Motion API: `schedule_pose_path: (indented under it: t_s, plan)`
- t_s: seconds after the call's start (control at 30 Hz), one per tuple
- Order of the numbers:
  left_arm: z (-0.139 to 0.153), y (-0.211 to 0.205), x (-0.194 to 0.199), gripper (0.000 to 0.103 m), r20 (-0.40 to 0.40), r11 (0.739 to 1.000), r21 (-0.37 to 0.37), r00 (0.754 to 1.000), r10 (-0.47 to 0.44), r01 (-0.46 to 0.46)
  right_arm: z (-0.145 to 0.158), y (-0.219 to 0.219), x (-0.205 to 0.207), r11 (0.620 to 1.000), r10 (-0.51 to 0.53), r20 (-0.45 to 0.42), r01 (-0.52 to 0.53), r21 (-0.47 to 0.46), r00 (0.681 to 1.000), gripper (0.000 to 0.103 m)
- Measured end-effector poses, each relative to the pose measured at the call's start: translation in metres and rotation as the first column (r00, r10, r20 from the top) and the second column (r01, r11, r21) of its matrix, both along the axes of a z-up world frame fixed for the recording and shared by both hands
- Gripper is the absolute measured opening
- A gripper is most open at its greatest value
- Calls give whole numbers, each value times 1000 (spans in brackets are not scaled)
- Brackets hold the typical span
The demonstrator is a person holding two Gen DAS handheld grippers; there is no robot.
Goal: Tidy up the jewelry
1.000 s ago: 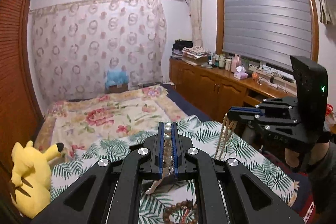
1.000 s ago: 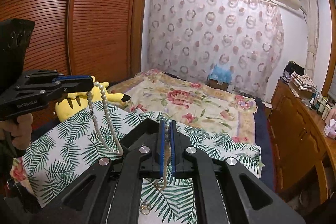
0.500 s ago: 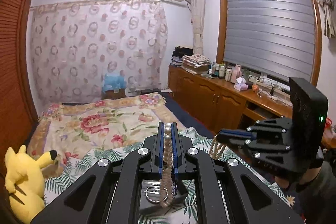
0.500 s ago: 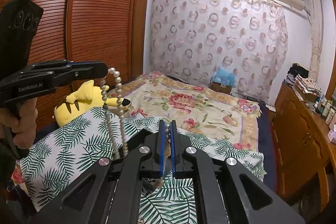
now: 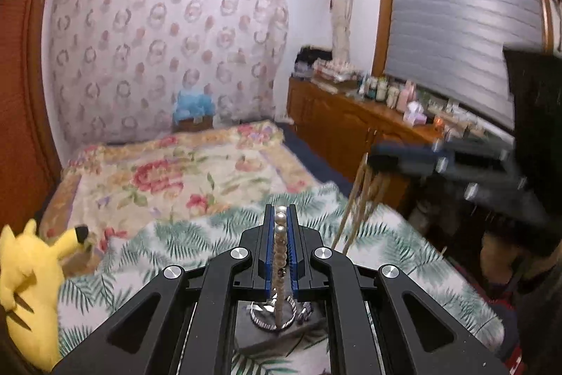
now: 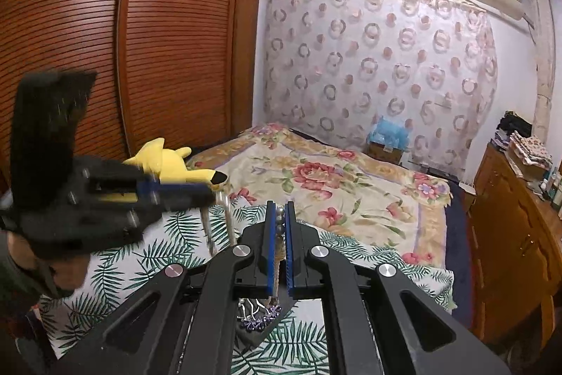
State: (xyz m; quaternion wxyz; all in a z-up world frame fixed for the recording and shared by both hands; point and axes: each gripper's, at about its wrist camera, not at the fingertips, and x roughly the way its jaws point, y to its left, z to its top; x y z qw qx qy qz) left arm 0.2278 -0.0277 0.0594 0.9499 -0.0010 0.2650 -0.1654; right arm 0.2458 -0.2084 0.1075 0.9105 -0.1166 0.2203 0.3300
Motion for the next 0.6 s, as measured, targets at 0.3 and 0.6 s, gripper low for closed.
schedule_pose_path:
  t_s: [0.3,0.6]
  plan:
    - [-59,16,16,6,-122,999,9,992,37,-36,-34,20,36,1000,11,-77,-13,-23,997,6]
    - [-81,28,-4,22,-138,997,25,987,80,-78,-79,32,50,999,-4,-153,-3,-46,988,8]
